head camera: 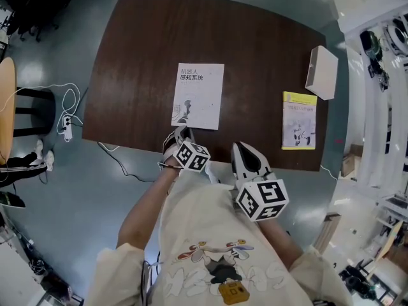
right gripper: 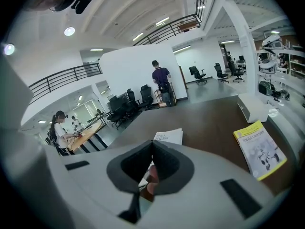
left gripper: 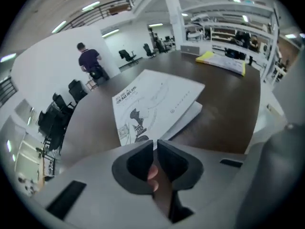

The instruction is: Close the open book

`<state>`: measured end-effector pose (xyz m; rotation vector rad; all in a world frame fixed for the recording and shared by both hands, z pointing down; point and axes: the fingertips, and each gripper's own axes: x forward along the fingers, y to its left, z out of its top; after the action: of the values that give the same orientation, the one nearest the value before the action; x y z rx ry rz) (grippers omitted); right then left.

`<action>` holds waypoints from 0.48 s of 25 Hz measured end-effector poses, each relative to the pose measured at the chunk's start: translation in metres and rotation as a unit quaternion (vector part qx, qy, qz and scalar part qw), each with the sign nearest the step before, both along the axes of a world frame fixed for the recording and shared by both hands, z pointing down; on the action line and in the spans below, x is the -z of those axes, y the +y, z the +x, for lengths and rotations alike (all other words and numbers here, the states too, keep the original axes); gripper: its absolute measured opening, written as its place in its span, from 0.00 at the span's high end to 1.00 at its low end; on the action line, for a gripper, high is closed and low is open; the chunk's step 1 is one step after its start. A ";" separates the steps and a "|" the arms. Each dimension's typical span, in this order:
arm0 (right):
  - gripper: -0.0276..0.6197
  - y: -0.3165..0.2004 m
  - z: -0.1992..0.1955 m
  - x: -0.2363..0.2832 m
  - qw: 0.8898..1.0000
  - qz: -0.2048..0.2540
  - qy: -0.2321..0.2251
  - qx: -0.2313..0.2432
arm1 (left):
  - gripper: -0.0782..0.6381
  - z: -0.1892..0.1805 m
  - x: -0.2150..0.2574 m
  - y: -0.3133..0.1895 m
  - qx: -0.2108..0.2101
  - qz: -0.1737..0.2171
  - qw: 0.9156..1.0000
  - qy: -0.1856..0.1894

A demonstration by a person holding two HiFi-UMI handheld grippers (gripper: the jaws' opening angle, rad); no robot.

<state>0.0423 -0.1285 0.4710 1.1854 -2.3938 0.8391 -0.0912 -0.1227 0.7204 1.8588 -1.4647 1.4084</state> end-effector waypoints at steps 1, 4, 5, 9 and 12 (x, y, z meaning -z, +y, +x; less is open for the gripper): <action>0.95 0.000 0.000 0.000 1.000 0.000 -0.001 -0.001 | 0.84 0.004 -0.008 0.003 -0.019 -0.026 0.999 -0.009; 0.95 0.000 -0.002 0.002 1.000 0.000 -0.002 0.001 | 0.84 0.010 -0.024 0.014 -0.046 -0.082 0.995 -0.015; 0.95 0.000 -0.002 0.003 1.000 0.000 -0.003 0.001 | 0.85 0.011 -0.024 0.016 -0.049 -0.086 0.995 -0.013; 0.95 0.000 -0.003 0.002 1.000 -0.002 -0.007 0.003 | 0.85 0.013 -0.012 0.018 -0.033 -0.065 0.997 0.009; 0.95 0.002 -0.005 0.001 1.000 -0.002 -0.011 0.007 | 0.85 0.008 0.009 0.019 0.019 -0.041 0.998 0.053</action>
<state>0.0370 -0.1266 0.4704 1.1614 -2.4135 0.8565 -0.0833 -0.1037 0.7116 1.8170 -1.3631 1.3115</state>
